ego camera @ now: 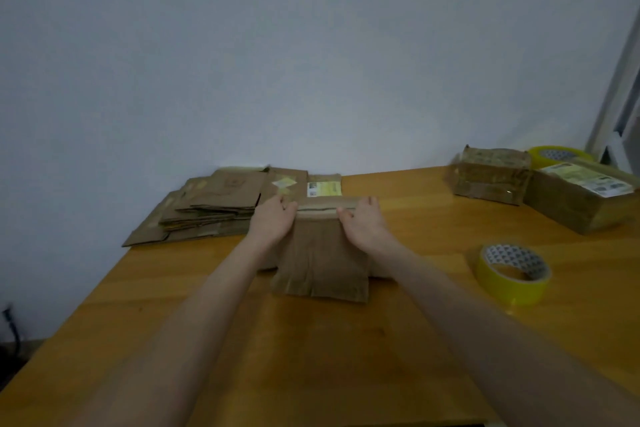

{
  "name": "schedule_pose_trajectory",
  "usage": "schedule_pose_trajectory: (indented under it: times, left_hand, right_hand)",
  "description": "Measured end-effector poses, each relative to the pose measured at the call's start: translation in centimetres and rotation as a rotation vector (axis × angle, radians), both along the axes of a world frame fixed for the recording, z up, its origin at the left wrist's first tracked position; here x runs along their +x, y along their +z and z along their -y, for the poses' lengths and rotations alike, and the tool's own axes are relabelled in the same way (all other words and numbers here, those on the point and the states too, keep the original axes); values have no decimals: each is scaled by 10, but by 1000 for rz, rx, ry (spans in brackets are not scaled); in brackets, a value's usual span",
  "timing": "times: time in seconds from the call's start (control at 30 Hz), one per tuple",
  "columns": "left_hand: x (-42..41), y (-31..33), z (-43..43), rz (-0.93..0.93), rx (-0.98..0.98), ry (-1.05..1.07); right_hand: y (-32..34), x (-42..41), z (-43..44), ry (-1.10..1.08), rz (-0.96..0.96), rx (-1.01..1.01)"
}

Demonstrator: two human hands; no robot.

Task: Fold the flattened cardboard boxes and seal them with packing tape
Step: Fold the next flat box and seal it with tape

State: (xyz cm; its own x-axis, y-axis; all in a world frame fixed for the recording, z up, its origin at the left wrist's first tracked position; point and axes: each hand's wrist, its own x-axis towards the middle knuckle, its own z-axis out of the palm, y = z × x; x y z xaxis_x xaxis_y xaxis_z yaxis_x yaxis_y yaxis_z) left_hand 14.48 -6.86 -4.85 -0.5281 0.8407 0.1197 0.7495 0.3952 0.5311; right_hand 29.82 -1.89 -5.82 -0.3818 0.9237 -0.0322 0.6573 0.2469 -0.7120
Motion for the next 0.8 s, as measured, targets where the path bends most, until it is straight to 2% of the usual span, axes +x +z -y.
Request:
schedule_pose_trajectory:
  times: [0.13, 0.27, 0.4, 0.47, 0.6, 0.67, 0.73, 0.8]
  left_hand:
    - [-4, -6, 3, 168, -8, 52]
    - [-4, -6, 12, 416, -3, 81]
    - [7, -4, 23, 485, 132, 113]
    - [12, 0, 26, 470, 269, 114]
    - [29, 16, 29, 578, 527, 56]
    - [35, 19, 27, 614, 602, 9]
    - [45, 21, 25, 538, 593, -3]
    - [58, 22, 22, 456, 563, 45]
  right_hand:
    - [3, -1, 0, -58, -61, -60]
    - [-5, 11, -4, -99, -287, -320]
    - [-2, 32, 1, -81, -454, -462]
    - [2, 40, 0, -74, -558, -441]
    - [25, 58, -4, -46, -770, -165]
    - [35, 70, -4, -4, -834, -129]
    - [33, 77, -6, 7, -842, -108]
    - [25, 75, -5, -23, -744, -92]
